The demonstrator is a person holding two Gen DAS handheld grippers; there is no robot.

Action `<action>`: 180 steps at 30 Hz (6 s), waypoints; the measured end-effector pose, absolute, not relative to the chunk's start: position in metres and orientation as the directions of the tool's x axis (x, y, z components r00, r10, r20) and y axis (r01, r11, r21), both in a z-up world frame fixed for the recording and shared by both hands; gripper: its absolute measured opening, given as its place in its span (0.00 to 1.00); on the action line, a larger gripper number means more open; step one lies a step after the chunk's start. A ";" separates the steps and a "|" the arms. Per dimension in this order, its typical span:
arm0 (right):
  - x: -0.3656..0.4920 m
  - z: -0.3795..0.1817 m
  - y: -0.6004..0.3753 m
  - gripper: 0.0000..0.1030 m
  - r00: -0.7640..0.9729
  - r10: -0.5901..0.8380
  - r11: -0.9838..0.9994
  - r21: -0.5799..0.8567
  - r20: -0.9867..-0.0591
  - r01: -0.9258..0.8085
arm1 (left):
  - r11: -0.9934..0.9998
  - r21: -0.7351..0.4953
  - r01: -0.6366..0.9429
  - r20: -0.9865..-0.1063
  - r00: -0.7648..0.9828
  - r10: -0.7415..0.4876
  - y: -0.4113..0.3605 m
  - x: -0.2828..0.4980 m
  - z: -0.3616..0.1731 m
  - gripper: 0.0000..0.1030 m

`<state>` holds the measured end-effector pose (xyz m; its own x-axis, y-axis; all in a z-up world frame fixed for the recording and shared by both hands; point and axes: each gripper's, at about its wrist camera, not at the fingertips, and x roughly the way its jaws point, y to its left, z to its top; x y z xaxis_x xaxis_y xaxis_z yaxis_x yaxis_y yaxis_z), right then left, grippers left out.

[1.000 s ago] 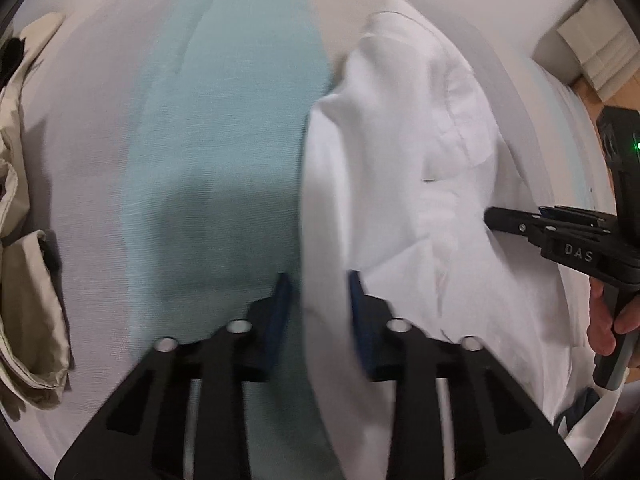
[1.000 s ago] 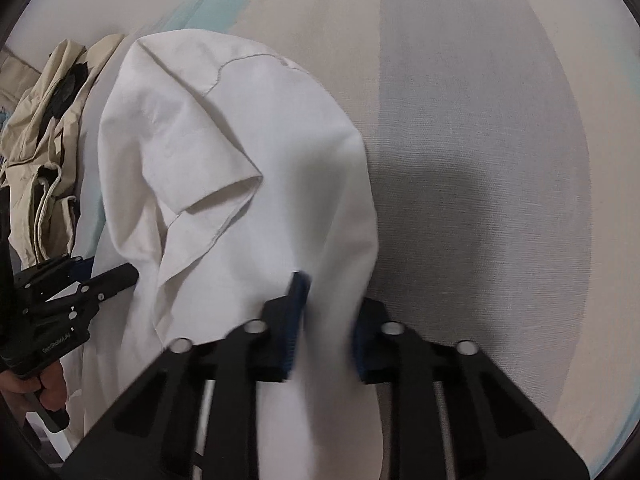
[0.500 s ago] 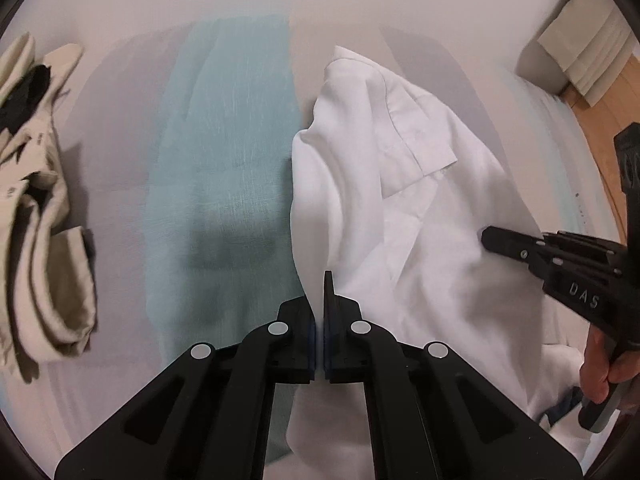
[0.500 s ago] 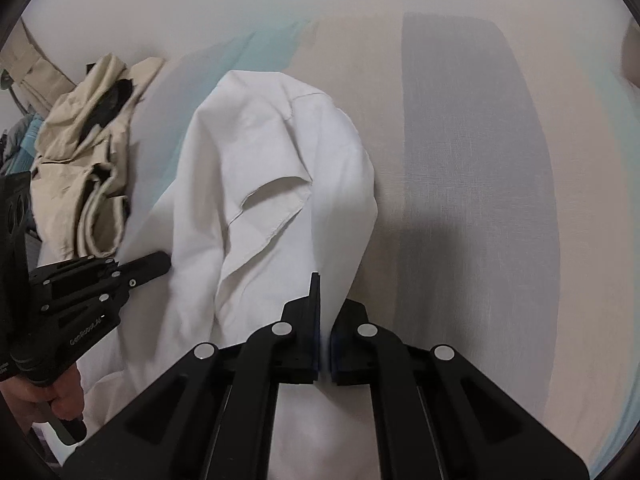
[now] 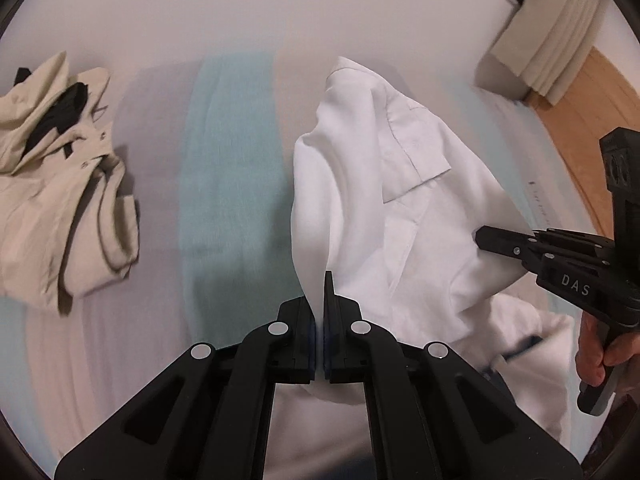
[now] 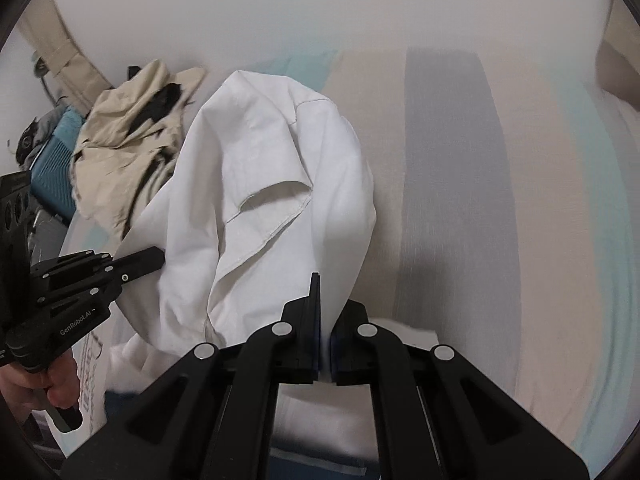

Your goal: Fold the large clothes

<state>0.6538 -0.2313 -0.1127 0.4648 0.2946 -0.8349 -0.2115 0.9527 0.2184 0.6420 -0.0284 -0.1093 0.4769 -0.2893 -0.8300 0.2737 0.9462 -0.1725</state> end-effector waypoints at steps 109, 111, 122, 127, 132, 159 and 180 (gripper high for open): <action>0.430 -0.100 -0.205 0.07 0.428 0.403 0.844 0.148 -0.809 -0.515 | 0.872 -0.186 0.452 -0.731 0.529 -0.430 -0.064 0.416 -0.133 0.05; 0.411 -0.110 -0.201 0.07 0.434 0.396 0.852 0.147 -0.810 -0.503 | 0.881 -0.180 0.438 -0.738 0.532 -0.415 -0.065 0.396 -0.144 0.05; 0.340 -0.164 -0.199 0.07 0.431 0.324 0.902 0.137 -0.842 -0.410 | 0.899 -0.153 0.411 -0.770 0.521 -0.369 -0.075 0.319 -0.202 0.06; 0.331 -0.190 -0.203 0.07 0.413 0.280 0.923 0.124 -0.867 -0.364 | 0.909 -0.146 0.391 -0.802 0.491 -0.340 -0.078 0.310 -0.224 0.06; 0.330 -0.204 -0.206 0.09 0.386 0.262 0.927 0.120 -0.884 -0.355 | 0.920 -0.135 0.368 -0.825 0.473 -0.310 -0.075 0.304 -0.236 0.09; 0.214 -0.149 -0.249 0.76 0.379 0.178 0.969 0.095 -0.908 -0.228 | 0.993 -0.038 0.108 -0.919 0.386 -0.077 0.016 0.178 -0.168 0.93; 0.078 -0.188 -0.301 0.80 0.217 -0.006 0.998 -0.021 -0.976 -0.066 | 0.995 -0.043 0.088 -0.973 0.224 -0.062 0.087 0.063 -0.203 0.94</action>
